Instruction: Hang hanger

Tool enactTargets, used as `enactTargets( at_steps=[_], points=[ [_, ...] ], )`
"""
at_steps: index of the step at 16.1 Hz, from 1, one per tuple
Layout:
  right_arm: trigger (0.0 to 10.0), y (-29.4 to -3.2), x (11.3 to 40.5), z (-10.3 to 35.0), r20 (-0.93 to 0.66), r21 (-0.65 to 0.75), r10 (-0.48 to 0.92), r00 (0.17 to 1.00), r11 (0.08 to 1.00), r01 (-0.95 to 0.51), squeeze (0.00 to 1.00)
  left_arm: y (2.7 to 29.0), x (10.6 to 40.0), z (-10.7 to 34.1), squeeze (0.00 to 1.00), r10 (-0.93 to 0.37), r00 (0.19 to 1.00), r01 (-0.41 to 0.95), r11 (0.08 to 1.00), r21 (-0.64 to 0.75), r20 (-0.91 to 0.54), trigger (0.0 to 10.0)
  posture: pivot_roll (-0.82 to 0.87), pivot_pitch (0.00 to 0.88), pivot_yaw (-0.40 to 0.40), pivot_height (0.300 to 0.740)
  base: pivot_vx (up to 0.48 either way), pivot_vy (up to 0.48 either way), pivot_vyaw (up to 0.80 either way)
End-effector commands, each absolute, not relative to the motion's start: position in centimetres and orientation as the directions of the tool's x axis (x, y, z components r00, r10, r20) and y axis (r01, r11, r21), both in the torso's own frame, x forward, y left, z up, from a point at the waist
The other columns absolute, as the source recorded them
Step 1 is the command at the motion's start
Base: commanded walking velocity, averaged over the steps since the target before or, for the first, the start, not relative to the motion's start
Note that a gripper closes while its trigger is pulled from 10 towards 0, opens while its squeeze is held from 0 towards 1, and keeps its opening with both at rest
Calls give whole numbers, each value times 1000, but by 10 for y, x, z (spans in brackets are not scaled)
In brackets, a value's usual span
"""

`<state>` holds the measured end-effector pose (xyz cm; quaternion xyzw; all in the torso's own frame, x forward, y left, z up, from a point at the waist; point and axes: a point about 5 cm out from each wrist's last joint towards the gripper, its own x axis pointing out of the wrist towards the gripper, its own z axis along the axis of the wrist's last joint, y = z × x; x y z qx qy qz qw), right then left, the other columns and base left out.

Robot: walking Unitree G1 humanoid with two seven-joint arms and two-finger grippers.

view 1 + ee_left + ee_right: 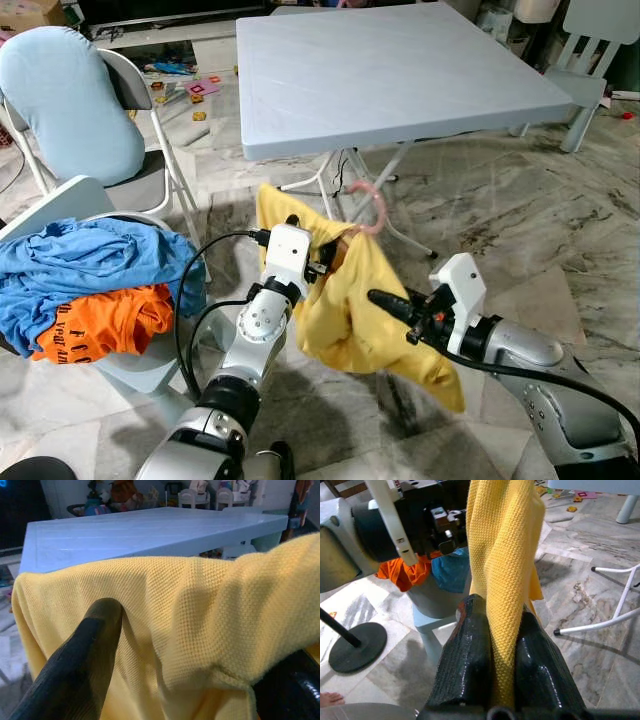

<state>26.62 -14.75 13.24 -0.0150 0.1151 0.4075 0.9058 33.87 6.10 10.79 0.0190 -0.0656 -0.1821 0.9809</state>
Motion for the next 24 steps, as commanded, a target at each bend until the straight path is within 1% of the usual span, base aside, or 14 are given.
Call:
enactTargets(
  at_steps=[1,2,3,6,9,12,24],
  points=[
    [10000,-141,262,144,-168,61,776,608,624,-779,0,60,340,108,0,-360,927,357,933,42,109,9412,-68,105,52,740,0,0,0],
    [10000,-140,261,145,-167,66,780,604,620,-782,0,59,341,107,0,-362,926,362,932,16,104,4314,-69,106,53,740,0,0,0],
    [10000,-139,261,145,-169,66,782,599,616,-785,0,57,341,107,0,-369,924,370,929,5,104,0,-70,107,53,740,0,0,0],
    [10000,-140,261,143,-182,59,777,602,620,-782,0,55,339,106,0,-382,918,385,923,-5,102,0,-67,112,50,740,0,0,0],
    [10000,-142,261,143,-192,54,776,601,620,-783,0,62,340,101,0,-367,927,365,930,36,72,0,-64,115,47,740,0,0,0],
    [10000,-141,261,143,-193,53,775,602,621,-782,0,67,341,98,0,-348,936,346,938,36,53,0,-62,117,47,740,0,0,0],
    [10000,-145,266,142,-204,14,736,646,662,-750,0,65,341,96,0,-354,935,353,935,35,29,0,-72,118,50,740,0,0,0]
  ],
)
